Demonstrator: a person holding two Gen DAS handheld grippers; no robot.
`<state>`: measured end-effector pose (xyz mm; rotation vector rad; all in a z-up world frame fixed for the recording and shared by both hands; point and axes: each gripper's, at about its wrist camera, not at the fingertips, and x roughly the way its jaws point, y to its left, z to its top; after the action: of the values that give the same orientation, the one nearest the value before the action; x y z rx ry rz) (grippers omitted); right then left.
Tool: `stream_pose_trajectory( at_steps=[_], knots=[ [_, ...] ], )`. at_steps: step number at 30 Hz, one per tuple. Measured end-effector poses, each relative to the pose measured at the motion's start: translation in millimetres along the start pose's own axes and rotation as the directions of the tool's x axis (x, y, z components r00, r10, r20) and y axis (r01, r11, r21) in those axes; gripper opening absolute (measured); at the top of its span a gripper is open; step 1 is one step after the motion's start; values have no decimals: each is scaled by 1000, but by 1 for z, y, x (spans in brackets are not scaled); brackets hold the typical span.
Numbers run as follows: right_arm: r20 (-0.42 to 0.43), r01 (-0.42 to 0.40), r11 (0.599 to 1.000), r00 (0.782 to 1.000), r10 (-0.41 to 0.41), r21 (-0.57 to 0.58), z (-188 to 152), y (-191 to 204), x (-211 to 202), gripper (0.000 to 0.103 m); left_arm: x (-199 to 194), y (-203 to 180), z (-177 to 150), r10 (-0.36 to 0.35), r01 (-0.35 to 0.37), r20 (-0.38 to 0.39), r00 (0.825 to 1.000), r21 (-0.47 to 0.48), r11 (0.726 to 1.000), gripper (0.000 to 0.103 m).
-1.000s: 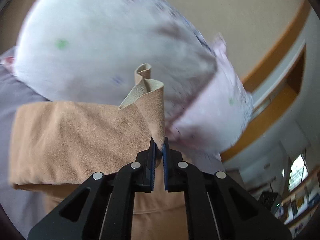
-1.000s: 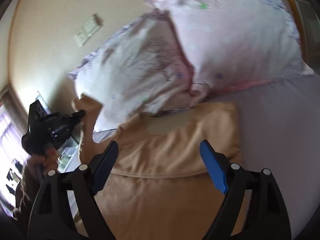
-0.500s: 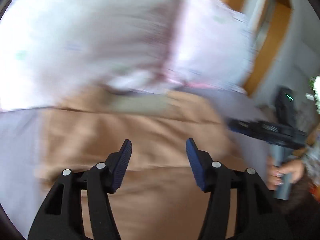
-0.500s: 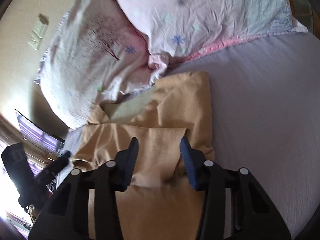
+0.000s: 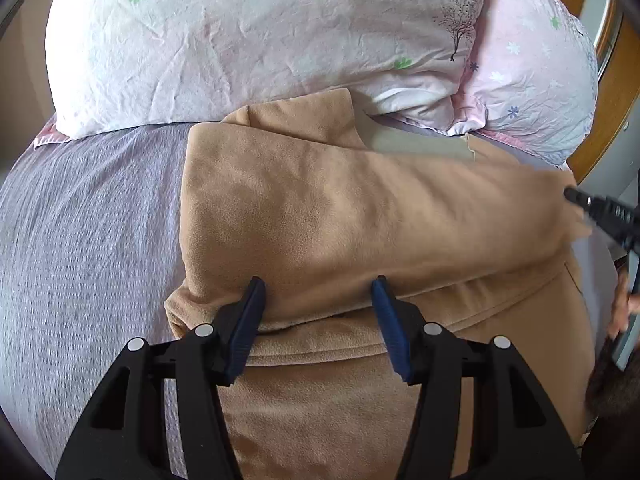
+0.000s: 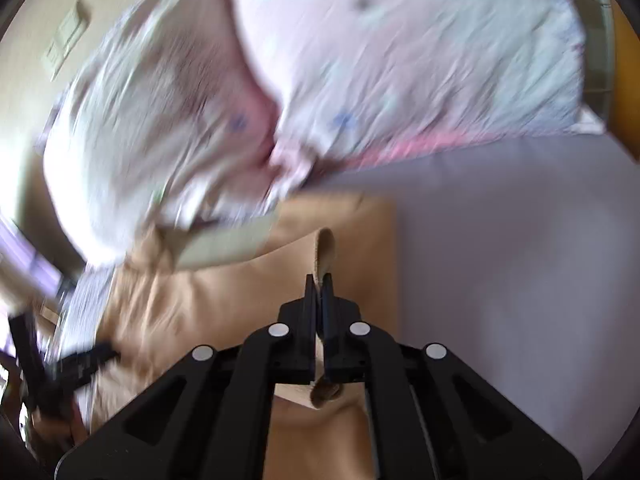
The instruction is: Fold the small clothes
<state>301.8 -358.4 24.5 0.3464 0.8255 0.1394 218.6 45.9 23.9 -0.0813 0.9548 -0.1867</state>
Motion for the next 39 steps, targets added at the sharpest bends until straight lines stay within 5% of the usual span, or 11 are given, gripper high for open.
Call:
stream_pose_trajectory(
  at_steps=[5, 8, 10, 14, 20, 24, 27, 30, 33, 35, 39],
  knots=[
    [-119, 90, 996, 989, -89, 6, -10, -17, 22, 14, -18, -2, -10, -36, 36, 16, 999, 10, 999, 57],
    [-38, -88, 996, 995, 88, 15, -32, -21, -38, 69, -70, 7, -41, -121, 118, 60, 991, 59, 991, 67],
    [-20, -263, 965, 965, 263, -9, -62, -25, -88, 72, -110, 13, -71, -157, 146, 100, 983, 107, 984, 96],
    [-134, -454, 885, 888, 440, -101, -140, -42, -156, 78, -177, 37, -143, -259, 238, 172, 950, 134, 962, 102],
    [-265, -450, 893, 859, 438, 17, -230, -90, -173, 75, -190, 79, -235, -285, 294, 131, 950, -58, 954, 101],
    [-323, -372, 926, 870, 372, 65, -245, -106, -153, 73, -155, 86, -252, -303, 305, 39, 952, -166, 938, 81],
    [-327, -419, 904, 846, 422, 84, -254, -109, -149, 73, -138, 84, -258, -270, 264, -3, 963, -192, 945, 77],
    [-296, -491, 859, 807, 512, 145, -258, -113, -139, 71, -123, 83, -256, -361, 350, 1, 933, -247, 904, 66],
    [-319, -560, 813, 750, 580, 161, -265, -103, -130, 8, -111, 78, -256, -474, 452, -6, 881, -291, 843, 32],
    [-310, -602, 788, 730, 609, 129, -264, -97, -136, 6, -111, 79, -257, -552, 523, 14, 834, -336, 783, 12],
    [-215, -684, 728, 705, 675, 46, -236, -83, -167, 6, -128, 83, -251, -593, 565, 58, 803, -389, 727, 5]
  ],
)
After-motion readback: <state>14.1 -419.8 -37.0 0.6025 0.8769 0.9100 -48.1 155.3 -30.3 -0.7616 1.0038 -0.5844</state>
